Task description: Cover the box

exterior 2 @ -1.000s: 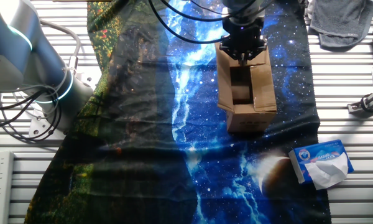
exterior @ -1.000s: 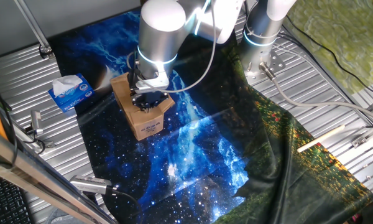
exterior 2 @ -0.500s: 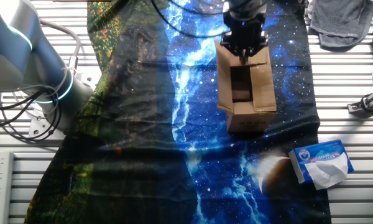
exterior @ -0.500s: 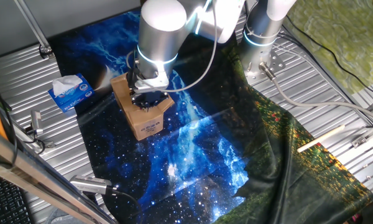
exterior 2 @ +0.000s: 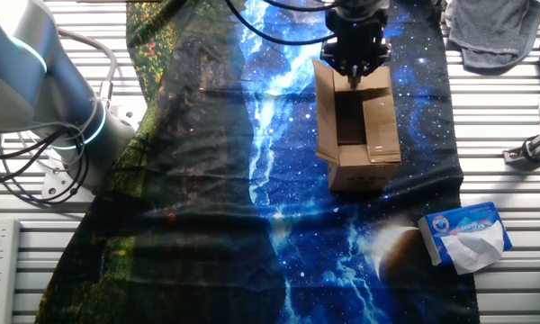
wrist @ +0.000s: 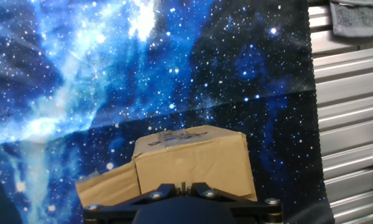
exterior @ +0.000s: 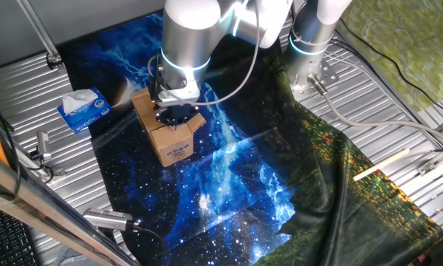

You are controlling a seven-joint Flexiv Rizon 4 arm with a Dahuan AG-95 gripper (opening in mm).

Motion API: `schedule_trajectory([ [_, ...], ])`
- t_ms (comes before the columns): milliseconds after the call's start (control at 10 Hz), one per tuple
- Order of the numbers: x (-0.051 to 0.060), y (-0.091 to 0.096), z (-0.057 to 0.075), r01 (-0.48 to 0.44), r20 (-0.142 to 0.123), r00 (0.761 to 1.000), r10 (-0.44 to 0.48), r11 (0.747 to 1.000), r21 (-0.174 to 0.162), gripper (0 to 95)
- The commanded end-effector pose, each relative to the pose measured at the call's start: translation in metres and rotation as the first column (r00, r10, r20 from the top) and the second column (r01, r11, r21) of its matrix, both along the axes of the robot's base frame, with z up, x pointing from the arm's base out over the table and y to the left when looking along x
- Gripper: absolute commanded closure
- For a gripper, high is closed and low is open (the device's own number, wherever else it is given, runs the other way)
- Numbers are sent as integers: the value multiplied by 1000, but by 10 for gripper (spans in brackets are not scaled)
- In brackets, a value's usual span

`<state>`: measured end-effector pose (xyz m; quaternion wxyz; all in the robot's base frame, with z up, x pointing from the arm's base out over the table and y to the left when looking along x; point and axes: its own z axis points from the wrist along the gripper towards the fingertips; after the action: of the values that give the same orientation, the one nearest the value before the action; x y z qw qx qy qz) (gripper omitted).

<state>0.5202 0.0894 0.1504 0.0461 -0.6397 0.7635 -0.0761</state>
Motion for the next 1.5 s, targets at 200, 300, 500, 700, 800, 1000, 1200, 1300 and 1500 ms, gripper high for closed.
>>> schedule_trajectory([
  [200, 4, 12, 1, 11, -1, 1000, -11, 1000, 0, 950],
  [300, 4, 13, 0, 13, -1, 1000, -13, 1000, -1, 950],
  [500, 9, 21, -5, 13, 4, 1000, -13, 1000, -6, 950],
  [700, 11, 23, -8, 13, 9, 1000, -13, 1000, -8, 950],
  [800, 11, 22, -9, 7, 13, 1000, -7, 1000, -10, 950],
  [1000, 11, 21, -11, 1, 19, 1000, -1, 1000, -10, 950],
  [1200, 12, 19, -16, -10, 29, 1000, 11, 1000, -8, 950],
  [1300, 12, 19, -17, -11, 31, 999, 11, 1000, -9, 950],
  [1500, 12, 18, -18, -12, 35, 999, 12, 1000, -11, 950],
])
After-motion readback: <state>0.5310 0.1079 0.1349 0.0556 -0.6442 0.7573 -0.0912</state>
